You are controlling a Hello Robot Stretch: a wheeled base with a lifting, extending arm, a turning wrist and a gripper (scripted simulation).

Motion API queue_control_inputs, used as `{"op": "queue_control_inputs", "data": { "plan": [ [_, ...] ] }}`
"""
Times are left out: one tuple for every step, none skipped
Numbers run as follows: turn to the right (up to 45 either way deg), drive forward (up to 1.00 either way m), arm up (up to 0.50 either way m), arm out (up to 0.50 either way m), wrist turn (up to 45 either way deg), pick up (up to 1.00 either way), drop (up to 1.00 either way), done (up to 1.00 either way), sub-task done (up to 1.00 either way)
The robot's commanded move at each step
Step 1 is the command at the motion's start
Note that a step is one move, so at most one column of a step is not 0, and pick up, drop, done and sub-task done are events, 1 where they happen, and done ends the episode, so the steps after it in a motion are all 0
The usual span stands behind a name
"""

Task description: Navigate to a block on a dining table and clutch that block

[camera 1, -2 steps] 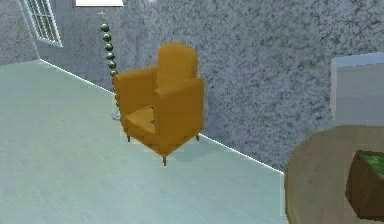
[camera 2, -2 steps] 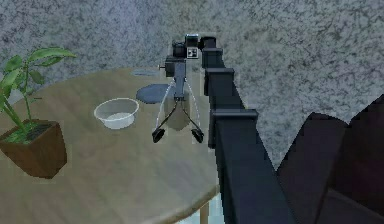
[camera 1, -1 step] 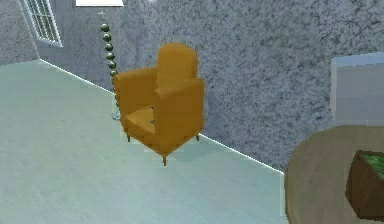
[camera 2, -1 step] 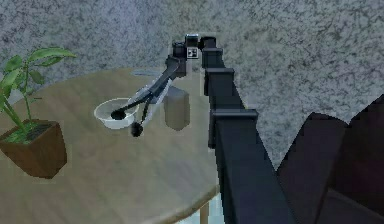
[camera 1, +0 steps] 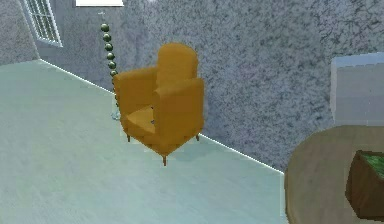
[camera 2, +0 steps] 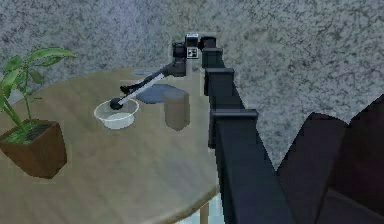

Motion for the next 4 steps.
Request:
{"op": "queue_control_inputs", "data": {
  "plan": [
    [0.0, 0.0, 0.0, 0.0, 45.0, 0.0, 0.0, 0.0, 0.0],
    [0.0, 0.0, 0.0, 0.0, 33.0, 0.0, 0.0, 0.0, 0.0],
    [0.0, 0.0, -0.26, 0.0, 0.0, 0.0, 0.0, 0.0, 0.0],
    [0.0, 0.0, 0.0, 0.0, 0.0, 1.0, 0.0, 0.0, 0.0]
  ]
}}
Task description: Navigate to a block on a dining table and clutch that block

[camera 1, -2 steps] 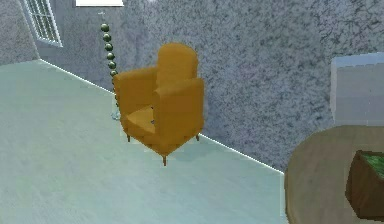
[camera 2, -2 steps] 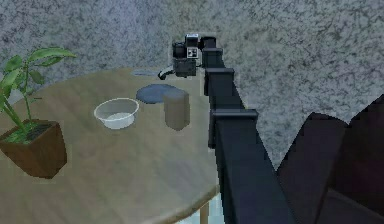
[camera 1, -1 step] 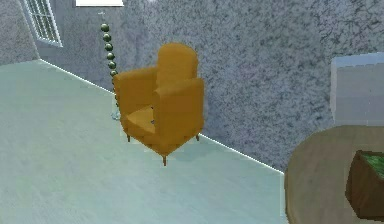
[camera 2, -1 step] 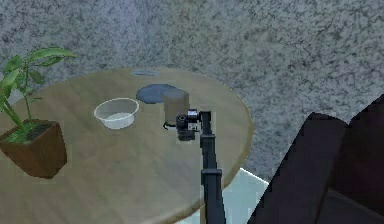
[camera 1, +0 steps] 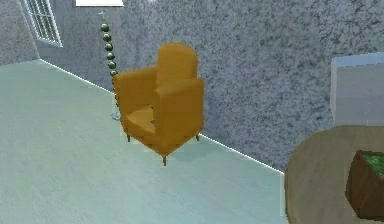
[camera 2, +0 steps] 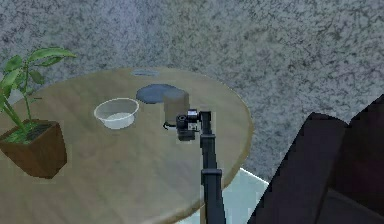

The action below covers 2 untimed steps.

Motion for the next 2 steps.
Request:
{"op": "queue_control_inputs", "data": {
  "plan": [
    [0.0, 0.0, 0.1, 0.0, 0.0, 0.0, 0.0, 0.0, 0.0],
    [0.0, 0.0, 0.0, 0.0, 0.0, 0.0, 0.0, 1.0, 0.0]
  ]
}}
